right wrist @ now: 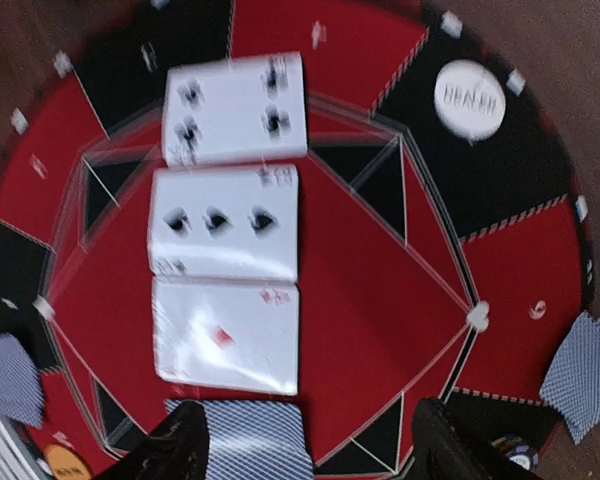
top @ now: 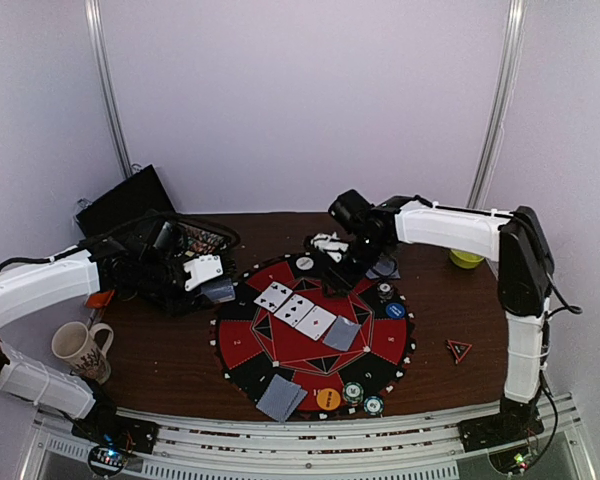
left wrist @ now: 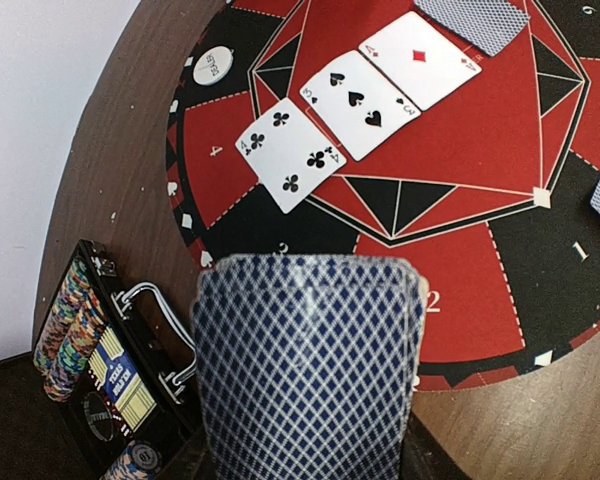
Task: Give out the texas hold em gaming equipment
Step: Pick up the poker card from the face-down deck piles.
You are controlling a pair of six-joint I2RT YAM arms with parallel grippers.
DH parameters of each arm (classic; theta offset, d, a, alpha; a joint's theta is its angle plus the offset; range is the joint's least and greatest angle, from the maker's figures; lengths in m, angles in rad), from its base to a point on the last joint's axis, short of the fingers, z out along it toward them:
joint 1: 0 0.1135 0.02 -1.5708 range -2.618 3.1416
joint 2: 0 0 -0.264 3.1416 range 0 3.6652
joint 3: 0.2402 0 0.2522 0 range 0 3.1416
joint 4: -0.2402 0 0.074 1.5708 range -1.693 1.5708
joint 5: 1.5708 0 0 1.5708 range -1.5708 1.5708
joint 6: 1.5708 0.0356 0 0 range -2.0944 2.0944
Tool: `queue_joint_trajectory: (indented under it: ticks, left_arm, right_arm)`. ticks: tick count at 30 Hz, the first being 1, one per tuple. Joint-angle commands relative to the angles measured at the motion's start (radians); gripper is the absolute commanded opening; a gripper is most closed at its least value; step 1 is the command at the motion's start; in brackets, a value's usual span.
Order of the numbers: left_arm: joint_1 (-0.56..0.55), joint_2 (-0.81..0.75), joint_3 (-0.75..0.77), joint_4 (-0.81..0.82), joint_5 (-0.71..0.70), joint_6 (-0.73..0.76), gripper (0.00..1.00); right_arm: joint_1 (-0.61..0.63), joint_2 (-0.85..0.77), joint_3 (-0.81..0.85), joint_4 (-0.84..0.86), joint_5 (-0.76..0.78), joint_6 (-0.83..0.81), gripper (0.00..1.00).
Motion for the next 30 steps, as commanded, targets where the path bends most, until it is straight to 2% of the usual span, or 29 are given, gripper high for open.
queue_joint_trajectory:
  ticks: [1, 4, 6, 15, 23, 30]
  left_arm:
    - [-0.004, 0.0, 0.027, 0.036, -0.003, 0.016, 0.47]
    - [-0.005, 0.004, 0.038, 0.036, 0.001, 0.013, 0.47]
    - [-0.006, 0.003, 0.04, 0.036, 0.007, 0.013, 0.47]
    - [-0.007, -0.009, 0.047, 0.036, 0.015, 0.01, 0.48]
    - [-0.007, -0.001, 0.051, 0.036, 0.013, 0.007, 0.48]
    - [-0.008, 0.005, 0.056, 0.035, 0.008, 0.009, 0.47]
  right_arm:
    - [-0.007, -0.164, -0.093, 0.467, -0.269, 0.357, 0.73]
    - [0.014, -0.156, -0.216, 0.949, -0.456, 0.723, 0.73]
    - [0.049, -0.103, -0.203, 1.063, -0.484, 0.814, 0.73]
    - [0.155, 0.103, -0.001, 1.07, -0.561, 0.845, 0.75]
    - [0.178, 0.18, 0.046, 1.079, -0.548, 0.861, 0.74]
    - [0.182, 0.222, 0.102, 1.003, -0.545, 0.81, 0.7]
